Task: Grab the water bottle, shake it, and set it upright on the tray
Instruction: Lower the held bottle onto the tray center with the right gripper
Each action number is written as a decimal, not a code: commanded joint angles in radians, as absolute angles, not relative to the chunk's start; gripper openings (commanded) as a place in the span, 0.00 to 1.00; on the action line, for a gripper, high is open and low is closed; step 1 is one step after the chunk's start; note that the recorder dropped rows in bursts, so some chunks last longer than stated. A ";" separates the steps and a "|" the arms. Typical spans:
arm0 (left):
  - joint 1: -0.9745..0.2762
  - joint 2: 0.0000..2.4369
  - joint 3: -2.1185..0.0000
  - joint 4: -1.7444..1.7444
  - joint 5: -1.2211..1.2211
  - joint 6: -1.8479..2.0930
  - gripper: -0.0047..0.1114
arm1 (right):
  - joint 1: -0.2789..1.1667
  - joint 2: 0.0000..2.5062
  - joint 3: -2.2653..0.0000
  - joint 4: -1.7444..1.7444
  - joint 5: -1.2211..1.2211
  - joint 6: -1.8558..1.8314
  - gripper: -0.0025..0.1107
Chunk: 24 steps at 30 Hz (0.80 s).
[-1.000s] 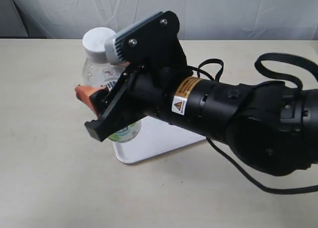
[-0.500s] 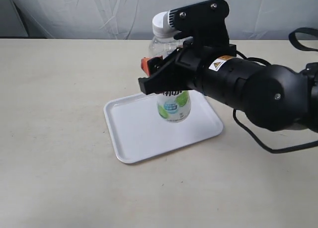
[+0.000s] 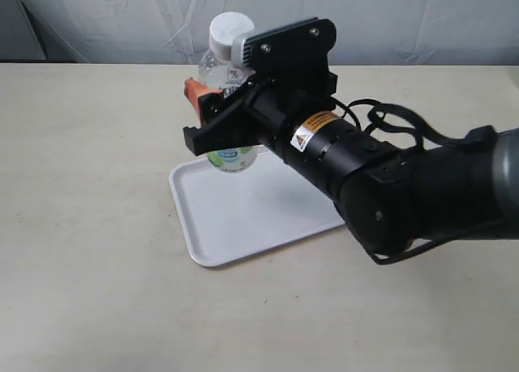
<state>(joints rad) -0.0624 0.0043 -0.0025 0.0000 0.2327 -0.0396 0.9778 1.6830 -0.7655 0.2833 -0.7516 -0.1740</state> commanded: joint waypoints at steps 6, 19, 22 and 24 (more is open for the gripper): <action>-0.062 0.000 0.000 0.000 0.232 -0.043 0.04 | 0.979 1.807 -0.773 0.245 -0.858 -0.158 0.01; -0.062 0.000 0.000 0.000 0.232 -0.043 0.04 | 0.979 1.843 -0.773 0.392 -0.890 -0.158 0.01; -0.062 0.000 0.000 0.000 0.232 -0.043 0.04 | 0.979 1.843 -0.773 0.394 -0.863 -0.158 0.01; -0.062 0.000 0.000 0.000 0.232 -0.043 0.04 | 0.979 1.843 -0.773 0.394 -0.861 -0.158 0.01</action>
